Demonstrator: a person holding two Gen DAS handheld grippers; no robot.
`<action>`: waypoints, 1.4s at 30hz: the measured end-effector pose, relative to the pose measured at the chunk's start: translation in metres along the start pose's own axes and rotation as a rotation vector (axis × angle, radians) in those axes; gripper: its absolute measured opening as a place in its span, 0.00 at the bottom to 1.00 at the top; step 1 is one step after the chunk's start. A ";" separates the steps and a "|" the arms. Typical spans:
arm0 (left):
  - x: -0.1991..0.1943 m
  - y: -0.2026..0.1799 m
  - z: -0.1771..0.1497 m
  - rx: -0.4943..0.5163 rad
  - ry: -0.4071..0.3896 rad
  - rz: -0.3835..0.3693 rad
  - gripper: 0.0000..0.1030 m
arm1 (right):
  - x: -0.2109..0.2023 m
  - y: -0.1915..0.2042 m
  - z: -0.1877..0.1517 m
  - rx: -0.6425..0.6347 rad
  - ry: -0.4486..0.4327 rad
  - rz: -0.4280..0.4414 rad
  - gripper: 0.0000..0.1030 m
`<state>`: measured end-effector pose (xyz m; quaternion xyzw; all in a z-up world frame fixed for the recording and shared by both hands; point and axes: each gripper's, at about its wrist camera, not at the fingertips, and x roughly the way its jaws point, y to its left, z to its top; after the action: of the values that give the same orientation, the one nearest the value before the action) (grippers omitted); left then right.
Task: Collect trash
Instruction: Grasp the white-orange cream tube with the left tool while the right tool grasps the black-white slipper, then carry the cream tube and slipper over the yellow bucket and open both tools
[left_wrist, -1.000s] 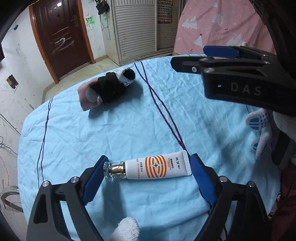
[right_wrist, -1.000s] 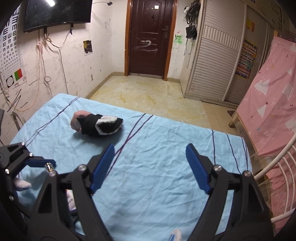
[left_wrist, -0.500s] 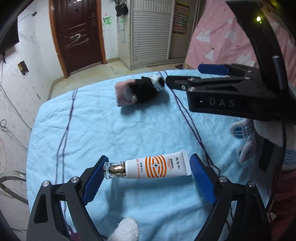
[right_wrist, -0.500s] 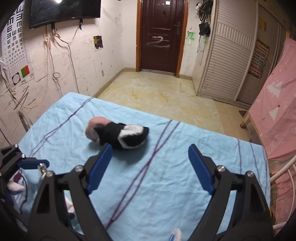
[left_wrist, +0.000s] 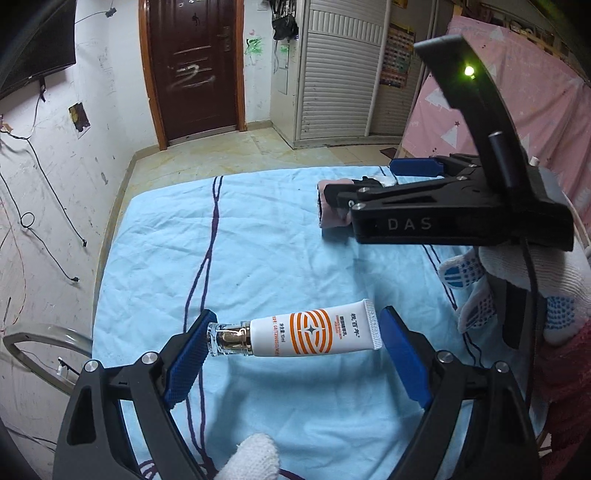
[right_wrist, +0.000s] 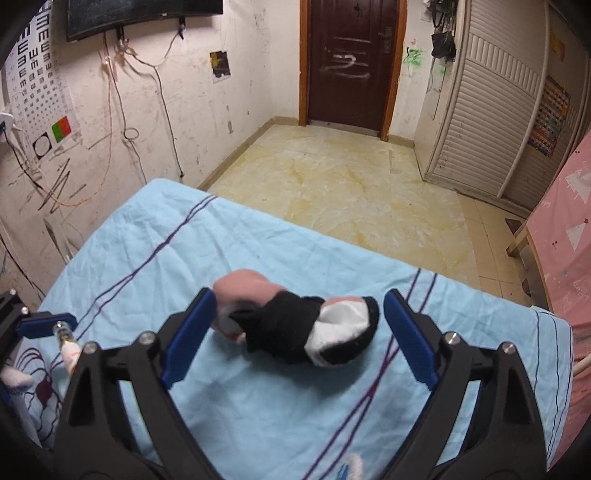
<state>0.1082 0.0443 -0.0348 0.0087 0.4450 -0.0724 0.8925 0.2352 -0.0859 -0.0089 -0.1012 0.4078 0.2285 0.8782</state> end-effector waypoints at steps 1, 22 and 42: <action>0.001 0.001 -0.001 -0.001 0.002 0.005 0.77 | 0.005 0.002 0.000 -0.004 0.012 0.002 0.87; -0.022 -0.019 0.005 0.018 -0.029 0.043 0.77 | -0.037 -0.023 -0.011 0.051 -0.064 0.010 0.66; -0.043 -0.144 0.031 0.180 -0.080 0.025 0.77 | -0.154 -0.137 -0.082 0.266 -0.261 -0.071 0.66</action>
<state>0.0877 -0.0957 0.0254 0.0917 0.4007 -0.1016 0.9059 0.1601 -0.2850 0.0549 0.0320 0.3133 0.1524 0.9368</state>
